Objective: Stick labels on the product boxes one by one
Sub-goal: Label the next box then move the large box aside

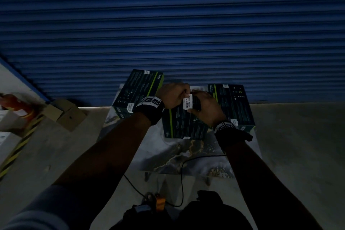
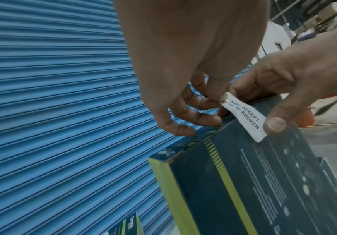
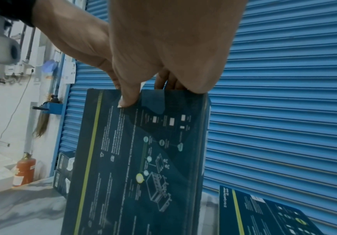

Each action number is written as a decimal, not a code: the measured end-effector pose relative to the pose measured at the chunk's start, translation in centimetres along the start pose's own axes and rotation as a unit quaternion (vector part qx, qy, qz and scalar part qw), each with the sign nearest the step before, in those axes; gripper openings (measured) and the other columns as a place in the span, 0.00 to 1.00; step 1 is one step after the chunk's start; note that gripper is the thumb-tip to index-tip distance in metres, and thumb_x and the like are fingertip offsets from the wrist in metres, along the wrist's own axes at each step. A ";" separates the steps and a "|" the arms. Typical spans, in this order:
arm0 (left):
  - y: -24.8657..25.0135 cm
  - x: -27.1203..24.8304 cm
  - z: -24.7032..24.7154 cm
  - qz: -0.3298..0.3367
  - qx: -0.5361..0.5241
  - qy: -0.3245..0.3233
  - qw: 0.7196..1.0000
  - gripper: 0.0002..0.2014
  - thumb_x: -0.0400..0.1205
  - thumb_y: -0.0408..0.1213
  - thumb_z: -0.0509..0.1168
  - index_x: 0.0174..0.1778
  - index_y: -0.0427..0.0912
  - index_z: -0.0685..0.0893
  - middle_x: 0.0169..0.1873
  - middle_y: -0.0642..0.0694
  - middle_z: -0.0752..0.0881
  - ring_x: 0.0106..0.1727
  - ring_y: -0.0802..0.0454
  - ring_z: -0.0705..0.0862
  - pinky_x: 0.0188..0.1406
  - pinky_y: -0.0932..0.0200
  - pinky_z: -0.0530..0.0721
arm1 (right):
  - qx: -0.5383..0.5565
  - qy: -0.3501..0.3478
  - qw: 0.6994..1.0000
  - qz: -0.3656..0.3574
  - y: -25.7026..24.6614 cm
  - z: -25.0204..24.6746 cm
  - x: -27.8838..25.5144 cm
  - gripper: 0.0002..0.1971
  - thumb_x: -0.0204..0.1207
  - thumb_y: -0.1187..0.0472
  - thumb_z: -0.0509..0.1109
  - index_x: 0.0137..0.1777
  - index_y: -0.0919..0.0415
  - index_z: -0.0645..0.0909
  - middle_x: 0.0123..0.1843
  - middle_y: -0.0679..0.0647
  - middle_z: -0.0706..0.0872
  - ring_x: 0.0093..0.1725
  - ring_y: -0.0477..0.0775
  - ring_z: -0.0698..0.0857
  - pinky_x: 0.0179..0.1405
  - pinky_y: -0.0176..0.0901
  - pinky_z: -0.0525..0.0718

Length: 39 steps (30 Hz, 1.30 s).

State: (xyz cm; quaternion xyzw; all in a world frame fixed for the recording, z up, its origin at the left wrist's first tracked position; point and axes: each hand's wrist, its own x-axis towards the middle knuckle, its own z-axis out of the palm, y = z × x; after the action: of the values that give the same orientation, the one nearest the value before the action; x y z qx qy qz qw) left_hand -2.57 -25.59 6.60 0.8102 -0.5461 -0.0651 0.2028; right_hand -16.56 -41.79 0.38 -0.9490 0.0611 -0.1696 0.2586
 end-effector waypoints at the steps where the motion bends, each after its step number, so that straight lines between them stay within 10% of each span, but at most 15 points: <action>1: 0.0 0.0 0.0 -0.002 0.001 0.001 1.000 0.06 0.90 0.43 0.62 0.53 0.47 0.81 0.49 0.47 0.87 0.45 0.46 0.85 0.42 0.43 0.87 | -0.001 0.001 1.000 0.001 0.1 0.1 0.0 0.38 0.72 0.48 0.82 0.80 0.56 0.73 0.78 0.59 0.79 0.77 0.62 0.76 0.76 0.59 0.77; 13: 0.0 0.3 0.3 -0.016 0.026 0.008 0.999 0.02 0.88 0.43 0.62 0.53 0.52 0.80 0.49 0.46 0.87 0.45 0.46 0.85 0.44 0.45 0.87 | 0.001 0.058 0.998 -0.009 -0.2 1.1 -0.2 0.30 0.73 0.47 0.79 0.73 0.55 0.79 0.66 0.55 0.86 0.63 0.59 0.84 0.60 0.57 0.86; 34: -0.5 0.5 1.3 -0.057 -0.059 0.044 0.996 0.04 0.88 0.39 0.64 0.51 0.50 0.84 0.49 0.50 0.90 0.48 0.50 0.86 0.48 0.47 0.87 | -0.077 0.129 0.988 -0.040 -0.3 2.1 -0.3 0.26 0.84 0.39 0.67 0.70 0.59 0.81 0.65 0.54 0.87 0.62 0.58 0.84 0.63 0.54 0.80; 39: -0.6 0.6 1.4 -0.062 -0.057 0.049 0.995 0.04 0.88 0.40 0.65 0.53 0.50 0.85 0.51 0.50 0.91 0.48 0.50 0.87 0.46 0.50 0.87 | -0.124 0.098 0.986 -0.054 -0.5 2.0 -0.7 0.34 0.70 0.46 0.82 0.72 0.62 0.77 0.66 0.58 0.84 0.62 0.62 0.84 0.65 0.56 0.79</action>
State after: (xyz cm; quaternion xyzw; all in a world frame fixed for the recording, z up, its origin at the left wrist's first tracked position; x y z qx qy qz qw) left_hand -2.29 -26.26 5.11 0.8319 -0.4794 -0.0686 0.2710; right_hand -16.48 -40.33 -1.17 -0.9544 0.0550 -0.2671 0.1216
